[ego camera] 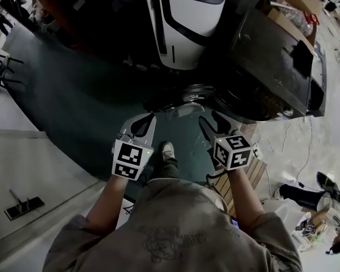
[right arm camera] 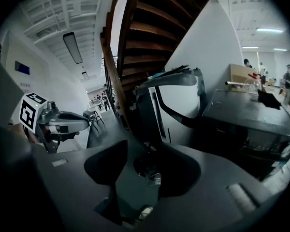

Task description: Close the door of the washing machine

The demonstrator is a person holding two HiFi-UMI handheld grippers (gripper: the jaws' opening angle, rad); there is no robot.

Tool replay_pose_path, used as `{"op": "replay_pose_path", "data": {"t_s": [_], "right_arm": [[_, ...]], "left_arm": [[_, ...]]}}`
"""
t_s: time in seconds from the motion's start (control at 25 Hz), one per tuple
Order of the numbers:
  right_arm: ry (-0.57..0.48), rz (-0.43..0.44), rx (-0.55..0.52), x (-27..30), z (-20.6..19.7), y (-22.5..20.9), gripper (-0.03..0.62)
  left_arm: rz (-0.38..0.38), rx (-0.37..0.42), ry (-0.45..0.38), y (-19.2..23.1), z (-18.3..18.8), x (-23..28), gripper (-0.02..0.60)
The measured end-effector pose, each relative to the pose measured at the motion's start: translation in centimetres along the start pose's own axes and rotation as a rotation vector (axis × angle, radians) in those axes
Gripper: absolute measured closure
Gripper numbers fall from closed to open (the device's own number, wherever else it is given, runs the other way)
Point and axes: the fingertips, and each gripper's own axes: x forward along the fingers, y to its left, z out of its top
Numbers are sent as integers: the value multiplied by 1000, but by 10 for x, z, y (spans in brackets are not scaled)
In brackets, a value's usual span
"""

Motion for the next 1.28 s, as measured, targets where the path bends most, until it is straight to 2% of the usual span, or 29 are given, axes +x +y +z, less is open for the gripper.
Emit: {"op": "replay_pose_path", "data": {"t_s": [0.16, 0.28, 0.4, 0.76, 1.28], "right_arm": [[60, -12, 126, 50, -12, -15, 372], [90, 7, 288, 75, -21, -24, 372], [102, 20, 438, 95, -27, -33, 372], [164, -36, 725, 145, -47, -70, 370], [240, -148, 997, 189, -85, -112, 361]], "left_arm": [[-46, -20, 56, 24, -20, 27, 581], [-69, -30, 84, 36, -30, 43, 581], [-63, -40, 111, 48, -39, 57, 581], [-59, -83, 182, 69, -59, 102, 581], [-22, -160, 235, 81, -83, 140, 581]]}}
